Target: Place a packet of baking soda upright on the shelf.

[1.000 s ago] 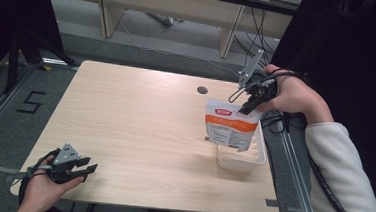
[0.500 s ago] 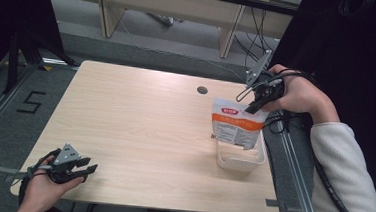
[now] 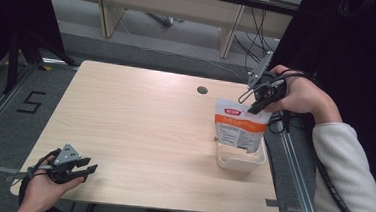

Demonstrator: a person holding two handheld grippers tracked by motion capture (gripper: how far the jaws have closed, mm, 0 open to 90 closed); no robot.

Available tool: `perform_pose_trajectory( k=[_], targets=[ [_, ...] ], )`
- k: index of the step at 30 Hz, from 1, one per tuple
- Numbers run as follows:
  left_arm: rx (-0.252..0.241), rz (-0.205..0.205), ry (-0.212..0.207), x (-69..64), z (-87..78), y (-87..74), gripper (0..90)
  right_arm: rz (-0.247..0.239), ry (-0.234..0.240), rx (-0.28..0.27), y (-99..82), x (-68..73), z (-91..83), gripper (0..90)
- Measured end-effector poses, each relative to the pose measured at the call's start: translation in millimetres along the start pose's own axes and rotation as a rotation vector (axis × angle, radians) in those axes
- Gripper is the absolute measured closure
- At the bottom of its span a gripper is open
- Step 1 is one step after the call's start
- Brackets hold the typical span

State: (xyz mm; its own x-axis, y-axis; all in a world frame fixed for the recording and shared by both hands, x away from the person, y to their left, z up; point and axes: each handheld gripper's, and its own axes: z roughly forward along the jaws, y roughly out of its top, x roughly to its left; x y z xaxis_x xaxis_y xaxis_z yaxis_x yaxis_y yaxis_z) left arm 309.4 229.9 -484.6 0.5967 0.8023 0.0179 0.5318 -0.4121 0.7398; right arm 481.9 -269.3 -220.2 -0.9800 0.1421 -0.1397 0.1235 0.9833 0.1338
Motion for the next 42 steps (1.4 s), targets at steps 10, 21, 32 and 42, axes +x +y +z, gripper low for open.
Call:
perform_pose_trajectory(
  k=[10, 21, 32, 42],
  targets=[
    [0.005, -0.023, -0.001, -1.4, 0.1, -0.7, 61.4, -0.007, -0.009, 0.016, -5.3, -1.8, 2.7, 90.0],
    [0.005, 0.005, 0.003, 0.7, -0.3, 0.0, 61.3, -0.053, -0.017, 0.031, -14.1, -3.6, 8.5, 90.0],
    [-0.001, -0.021, 0.001, -1.2, 0.2, -0.7, 61.4, -0.086, -0.004, 0.056, -15.6, -3.9, 13.4, 90.0],
    [-0.002, -0.011, 0.002, -0.8, 0.1, -0.5, 61.4, -0.104, -0.011, 0.079, -13.8, -5.8, 19.0, 90.0]
  ],
)
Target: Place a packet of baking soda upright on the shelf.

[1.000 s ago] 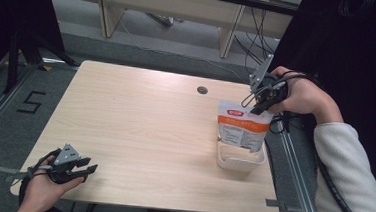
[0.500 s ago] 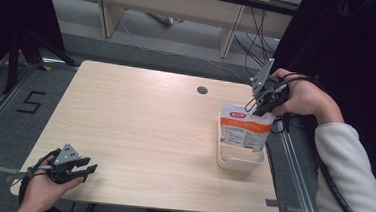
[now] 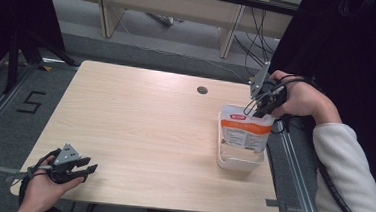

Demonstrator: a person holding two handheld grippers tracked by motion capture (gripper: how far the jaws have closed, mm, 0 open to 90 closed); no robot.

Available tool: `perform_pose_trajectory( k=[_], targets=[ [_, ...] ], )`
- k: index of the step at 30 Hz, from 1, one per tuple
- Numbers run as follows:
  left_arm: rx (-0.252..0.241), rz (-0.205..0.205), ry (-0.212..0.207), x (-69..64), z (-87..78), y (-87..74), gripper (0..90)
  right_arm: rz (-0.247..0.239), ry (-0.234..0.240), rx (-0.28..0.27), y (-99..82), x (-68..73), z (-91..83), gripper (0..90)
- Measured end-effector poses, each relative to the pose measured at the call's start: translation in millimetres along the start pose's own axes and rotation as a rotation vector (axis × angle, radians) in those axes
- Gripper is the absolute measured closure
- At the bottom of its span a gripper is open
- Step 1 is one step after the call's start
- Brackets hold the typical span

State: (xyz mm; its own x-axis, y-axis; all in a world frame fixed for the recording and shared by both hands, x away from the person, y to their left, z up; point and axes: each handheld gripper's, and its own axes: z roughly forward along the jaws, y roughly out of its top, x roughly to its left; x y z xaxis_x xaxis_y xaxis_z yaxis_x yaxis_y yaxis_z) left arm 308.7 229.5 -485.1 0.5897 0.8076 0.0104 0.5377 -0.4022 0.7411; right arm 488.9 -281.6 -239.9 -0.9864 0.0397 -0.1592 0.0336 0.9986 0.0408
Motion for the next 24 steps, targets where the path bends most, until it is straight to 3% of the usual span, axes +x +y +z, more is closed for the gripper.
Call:
perform_pose_trajectory(
  k=[1, 2, 4, 6, 7, 9, 14, 15, 21, 22, 24],
  targets=[
    [0.0, 0.0, 0.0, 0.0, 0.0, 0.0, 61.3, 0.0, 0.0, 0.0, 0.0, 0.0, 0.0, 90.0],
    [0.001, 0.025, 0.0, 1.6, -0.2, 0.6, 61.3, 0.019, -0.006, 0.013, 0.5, 0.6, 0.7, 90.0],
    [-0.007, 0.023, -0.001, 1.5, 0.2, 0.5, 61.4, -0.009, -0.009, 0.005, 1.1, -1.2, 2.4, 90.0],
    [-0.008, 0.031, 0.003, 1.7, 0.2, 0.8, 61.4, 0.009, -0.008, 0.016, 1.0, -0.3, 3.0, 90.0],
    [-0.008, 0.031, 0.003, 1.7, 0.2, 0.8, 61.4, -0.016, -0.002, 0.012, 1.5, -1.9, 4.4, 90.0],
    [-0.005, 0.044, 0.004, 2.6, -0.1, 1.1, 61.5, 0.002, -0.012, 0.023, 1.1, -0.9, 5.0, 90.0],
    [-0.003, 0.04, 0.005, 2.2, -0.1, 1.2, 61.5, -0.016, -0.011, 0.032, 1.8, -1.9, 7.1, 90.0],
    [-0.013, 0.021, 0.002, 0.9, 0.6, 0.8, 61.5, -0.015, -0.017, 0.036, 2.5, -1.8, 7.5, 90.0],
    [-0.006, 0.043, 0.003, 2.5, 0.0, 1.0, 61.5, -0.013, -0.027, 0.042, 5.1, -2.9, 9.7, 90.0],
    [-0.008, 0.041, 0.0, 2.4, 0.1, 0.9, 61.5, -0.035, -0.032, 0.033, 5.9, -4.3, 10.9, 90.0],
    [-0.002, 0.044, 0.004, 2.6, -0.4, 1.1, 61.5, -0.007, -0.033, 0.042, 5.6, -2.8, 10.7, 90.0]
  ],
)
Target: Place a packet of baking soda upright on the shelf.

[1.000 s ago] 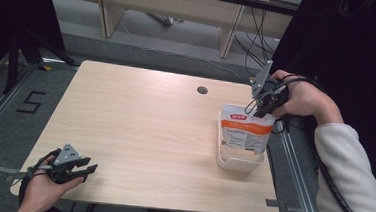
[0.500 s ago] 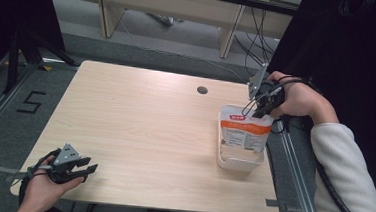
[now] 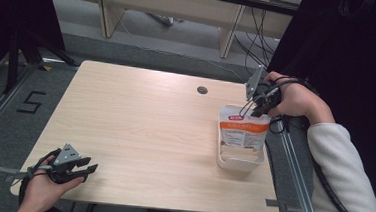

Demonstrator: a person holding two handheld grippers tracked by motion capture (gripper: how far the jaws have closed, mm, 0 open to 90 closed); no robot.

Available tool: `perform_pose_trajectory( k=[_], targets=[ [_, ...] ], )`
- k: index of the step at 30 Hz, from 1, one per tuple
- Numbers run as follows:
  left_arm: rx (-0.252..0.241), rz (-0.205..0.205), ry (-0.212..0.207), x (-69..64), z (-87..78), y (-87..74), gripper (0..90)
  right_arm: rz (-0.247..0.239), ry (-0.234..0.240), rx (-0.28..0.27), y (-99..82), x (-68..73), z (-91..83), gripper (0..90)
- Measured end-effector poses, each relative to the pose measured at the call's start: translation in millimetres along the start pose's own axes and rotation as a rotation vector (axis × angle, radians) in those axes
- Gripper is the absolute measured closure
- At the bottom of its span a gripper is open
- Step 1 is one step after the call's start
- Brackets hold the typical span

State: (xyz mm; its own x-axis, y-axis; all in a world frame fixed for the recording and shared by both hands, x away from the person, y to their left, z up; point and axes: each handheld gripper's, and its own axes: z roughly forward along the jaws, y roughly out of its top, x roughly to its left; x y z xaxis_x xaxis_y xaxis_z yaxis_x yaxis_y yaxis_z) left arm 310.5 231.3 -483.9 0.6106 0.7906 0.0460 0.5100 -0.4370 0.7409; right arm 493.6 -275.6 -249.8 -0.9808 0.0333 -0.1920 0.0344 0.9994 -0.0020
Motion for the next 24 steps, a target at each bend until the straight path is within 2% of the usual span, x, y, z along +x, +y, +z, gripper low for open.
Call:
perform_pose_trajectory(
  k=[1, 4, 6, 7, 9, 12, 13, 14, 15, 16, 17, 18, 19, 20, 21, 24],
  targets=[
    [-0.013, -0.004, -0.006, -0.2, 1.0, -0.3, 61.5, -0.003, 0.004, 0.001, 0.2, -0.4, 0.3, 90.0],
    [-0.007, 0.002, -0.002, -0.1, 0.3, -0.2, 61.5, -0.002, -0.007, 0.0, 0.7, -0.5, 0.5, 90.0],
    [-0.005, 0.003, -0.003, 0.0, 0.3, -0.1, 61.5, -0.019, -0.021, -0.003, 1.3, -1.3, 1.2, 90.0],
    [-0.01, -0.012, -0.007, -0.8, 0.8, -0.4, 61.5, -0.022, -0.017, -0.004, 1.3, -2.0, 2.1, 90.0],
    [0.001, 0.001, 0.0, 0.0, 0.0, 0.0, 61.4, 0.001, -0.013, 0.001, 1.2, -1.5, 3.3, 90.0],
    [-0.005, -0.003, -0.006, -0.2, 0.2, -0.3, 61.4, -0.003, -0.006, -0.001, 1.6, -2.5, 6.5, 90.0],
    [-0.007, 0.002, -0.003, 0.0, 0.2, -0.2, 61.4, -0.025, -0.016, 0.0, 2.1, -3.6, 8.7, 90.0],
    [-0.007, -0.003, -0.007, -0.2, 0.4, -0.2, 61.4, -0.006, -0.012, 0.013, 2.3, -2.7, 11.6, 90.0],
    [-0.013, -0.008, -0.007, -0.5, 1.0, -0.3, 61.4, -0.012, -0.019, 0.012, 2.6, -2.9, 12.9, 90.0],
    [-0.001, 0.002, -0.001, 0.3, 0.1, 0.0, 61.5, -0.019, -0.005, 0.007, 2.3, -3.6, 14.5, 90.0],
    [-0.001, 0.002, -0.001, 0.3, 0.1, 0.0, 61.4, 0.001, -0.006, 0.011, 1.9, -2.6, 14.8, 90.0],
    [-0.002, -0.001, -0.002, 0.2, 0.2, -0.1, 61.4, 0.001, -0.006, 0.011, 1.9, -2.6, 14.8, 90.0],
    [0.0, -0.003, -0.002, 0.0, 0.2, -0.1, 61.4, -0.021, 0.0, 0.006, 1.0, -4.4, 16.4, 90.0],
    [0.0, -0.003, -0.002, 0.0, 0.2, -0.1, 61.4, -0.021, 0.0, 0.006, 1.0, -4.4, 16.4, 90.0],
    [-0.002, -0.002, -0.002, 0.0, 0.2, -0.1, 61.5, 0.0, -0.002, 0.012, 0.2, -3.5, 17.1, 90.0],
    [0.0, -0.001, -0.001, 0.1, 0.2, -0.1, 61.4, -0.006, -0.002, 0.009, 0.0, -3.2, 19.3, 90.0]
  ],
)
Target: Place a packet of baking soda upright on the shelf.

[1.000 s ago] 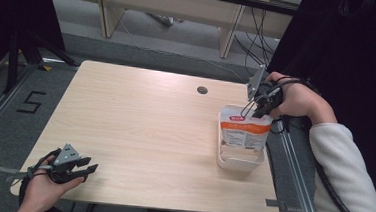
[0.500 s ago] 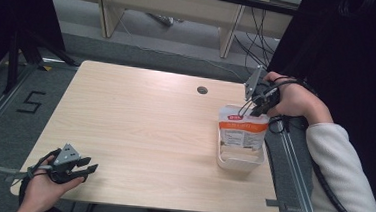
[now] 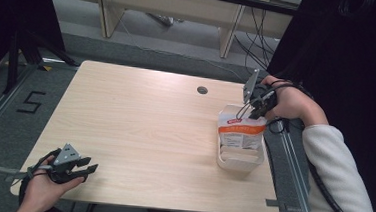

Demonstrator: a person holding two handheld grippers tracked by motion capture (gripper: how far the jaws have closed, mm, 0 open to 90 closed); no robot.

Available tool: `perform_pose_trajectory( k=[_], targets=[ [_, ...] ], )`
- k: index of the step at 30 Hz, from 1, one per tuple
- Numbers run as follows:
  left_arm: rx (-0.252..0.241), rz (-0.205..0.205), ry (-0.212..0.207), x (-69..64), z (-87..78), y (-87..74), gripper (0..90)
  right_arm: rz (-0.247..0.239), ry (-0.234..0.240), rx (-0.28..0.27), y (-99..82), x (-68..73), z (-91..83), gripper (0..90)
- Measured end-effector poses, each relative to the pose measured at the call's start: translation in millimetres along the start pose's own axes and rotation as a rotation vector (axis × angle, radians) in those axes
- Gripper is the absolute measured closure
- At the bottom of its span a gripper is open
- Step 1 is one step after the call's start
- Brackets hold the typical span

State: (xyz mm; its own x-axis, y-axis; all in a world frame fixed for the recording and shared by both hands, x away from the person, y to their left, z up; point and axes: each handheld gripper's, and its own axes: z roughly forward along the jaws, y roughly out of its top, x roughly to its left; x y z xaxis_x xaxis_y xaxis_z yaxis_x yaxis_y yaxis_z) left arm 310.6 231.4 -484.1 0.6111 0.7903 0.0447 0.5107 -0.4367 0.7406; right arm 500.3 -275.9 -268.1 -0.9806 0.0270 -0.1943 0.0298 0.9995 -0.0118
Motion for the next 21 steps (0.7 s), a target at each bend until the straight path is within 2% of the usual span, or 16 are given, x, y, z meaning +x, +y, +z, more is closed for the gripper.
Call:
perform_pose_trajectory(
  k=[4, 6, 7, 8, 9, 10, 11, 13, 14, 15, 16, 17, 19, 20, 21],
  targets=[
    [-0.007, -0.013, -0.007, -0.4, 0.5, -0.2, 61.3, 0.006, 0.013, 0.003, 0.1, -0.2, 4.0, 90.0],
    [-0.003, -0.006, -0.006, 0.0, 0.2, -0.1, 61.3, 0.049, 0.011, 0.006, -0.6, 0.5, 3.4, 88.1],
    [-0.011, -0.021, -0.007, -1.0, 0.7, -0.3, 61.3, 0.049, 0.011, 0.006, -0.6, 0.5, 3.4, 88.1],
    [-0.011, -0.024, -0.008, -1.2, 0.8, -0.4, 61.2, 0.057, -0.011, -0.03, -1.3, -3.1, -0.6, 81.4],
    [-0.011, -0.024, -0.008, -1.1, 0.8, -0.4, 61.2, 0.057, -0.011, -0.03, -1.3, -3.1, -0.6, 81.4],
    [-0.011, -0.021, -0.007, -1.0, 0.8, -0.3, 61.2, 0.099, -0.019, -0.039, -2.6, -4.8, -7.2, 74.8],
    [-0.011, -0.021, -0.007, -1.0, 0.8, -0.3, 61.2, 0.099, -0.019, -0.039, -2.6, -4.8, -7.2, 74.8],
    [-0.011, -0.022, -0.008, -1.2, 0.7, -0.4, 61.1, 0.138, -0.039, -0.048, -2.3, -3.2, -12.0, 67.4],
    [-0.012, -0.026, -0.008, -1.3, 0.8, -0.4, 61.1, 0.138, -0.039, -0.048, -2.3, -3.2, -12.0, 67.4],
    [-0.004, -0.006, -0.007, 0.0, 0.3, -0.1, 61.0, 0.152, -0.037, -0.057, -1.8, -2.0, -12.5, 65.7],
    [-0.004, -0.006, -0.003, -0.2, 0.2, -0.1, 61.0, 0.159, -0.036, -0.078, -1.2, -1.0, -12.7, 63.2],
    [-0.013, -0.02, -0.003, -1.3, 0.4, -0.1, 60.9, 0.18, -0.027, -0.103, 0.2, -0.2, -11.4, 60.3],
    [-0.017, -0.025, -0.002, -1.7, 0.6, 0.0, 60.9, 0.191, -0.02, -0.111, 1.4, 1.0, -10.3, 59.4],
    [-0.006, -0.003, -0.003, -0.1, 0.3, 0.2, 60.9, 0.2, -0.018, -0.12, 3.3, 2.7, -8.9, 58.6],
    [-0.006, -0.004, -0.004, -0.2, 0.5, 0.2, 60.8, 0.195, -0.02, -0.128, 5.3, 3.6, -6.9, 57.9]
  ],
)
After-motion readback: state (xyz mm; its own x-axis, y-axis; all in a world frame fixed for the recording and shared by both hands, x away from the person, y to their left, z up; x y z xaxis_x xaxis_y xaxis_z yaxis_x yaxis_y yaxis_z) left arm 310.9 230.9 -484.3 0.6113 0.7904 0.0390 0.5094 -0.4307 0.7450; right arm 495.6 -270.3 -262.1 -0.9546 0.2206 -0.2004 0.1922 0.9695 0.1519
